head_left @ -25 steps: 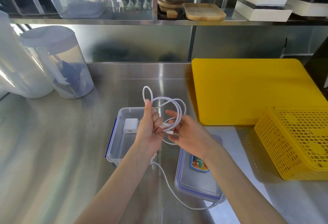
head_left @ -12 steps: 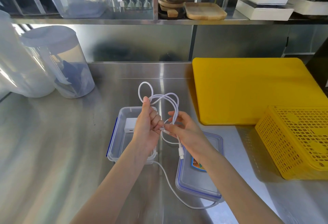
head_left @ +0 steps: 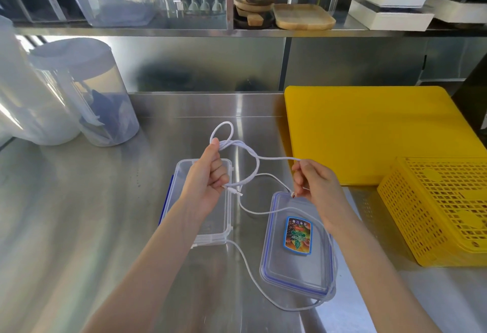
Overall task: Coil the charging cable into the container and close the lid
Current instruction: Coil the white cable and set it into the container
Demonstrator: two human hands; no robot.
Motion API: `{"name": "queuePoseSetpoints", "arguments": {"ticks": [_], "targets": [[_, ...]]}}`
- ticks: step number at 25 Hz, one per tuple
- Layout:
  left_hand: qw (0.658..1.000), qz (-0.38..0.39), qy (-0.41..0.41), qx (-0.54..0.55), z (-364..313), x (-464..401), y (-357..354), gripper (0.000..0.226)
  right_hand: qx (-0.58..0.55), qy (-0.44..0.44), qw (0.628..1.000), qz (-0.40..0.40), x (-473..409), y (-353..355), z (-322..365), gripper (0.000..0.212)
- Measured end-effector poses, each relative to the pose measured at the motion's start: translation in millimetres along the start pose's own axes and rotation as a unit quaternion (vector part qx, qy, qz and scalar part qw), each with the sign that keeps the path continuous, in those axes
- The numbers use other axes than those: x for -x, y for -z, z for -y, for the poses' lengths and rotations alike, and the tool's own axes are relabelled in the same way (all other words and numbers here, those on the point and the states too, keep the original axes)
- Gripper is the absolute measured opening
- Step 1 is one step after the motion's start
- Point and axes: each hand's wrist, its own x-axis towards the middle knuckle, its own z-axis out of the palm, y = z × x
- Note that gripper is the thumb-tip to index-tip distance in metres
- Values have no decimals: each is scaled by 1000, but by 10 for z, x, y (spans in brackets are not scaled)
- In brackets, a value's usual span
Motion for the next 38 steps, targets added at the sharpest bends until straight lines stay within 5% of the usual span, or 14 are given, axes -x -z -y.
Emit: {"name": "queuePoseSetpoints", "arguments": {"ticks": [2, 4, 6, 8, 10, 14, 19, 26, 30, 35, 38], "targets": [[1000, 8, -5, -23, 6, 5, -23, 37, -11, 8, 1000, -1, 25, -24, -16, 35], [996, 26, -25, -80, -3, 28, -18, 40, 70, -6, 993, 99, 89, -19, -4, 30], [988, 53, -36, -137, 16, 62, -17, 43, 231, -59, 929, 282, 172, -20, 47, 21], [980, 82, -34, -180, 58, 101, -31, 45, 343, -80, 855, 380, 203, -41, 72, 30], [973, 102, -24, -204, 101, 128, -42, 43, 335, -79, 866, 363, 159, -60, 94, 46], [964, 157, 19, -215, 130, 173, -66, 42, 94, -59, 976, 187, -44, -51, 158, 40], [950, 227, 117, -183, 149, 255, -154, 49, -109, -30, 967, 231, -161, -149, 307, 27], [952, 213, 98, -196, 191, 222, -151, 48, 5, 44, 979, 198, -156, -223, 297, 26], [973, 118, 36, -196, 207, 186, -138, 46, 71, 5, 986, 151, -118, -233, 267, 31], [977, 36, -36, -205, 156, 153, -115, 43, 149, -31, 962, 227, -31, -243, 237, 27], [982, 15, -48, -184, 122, 138, -96, 42, 114, -15, 972, 206, -17, -255, 195, 20]]}}
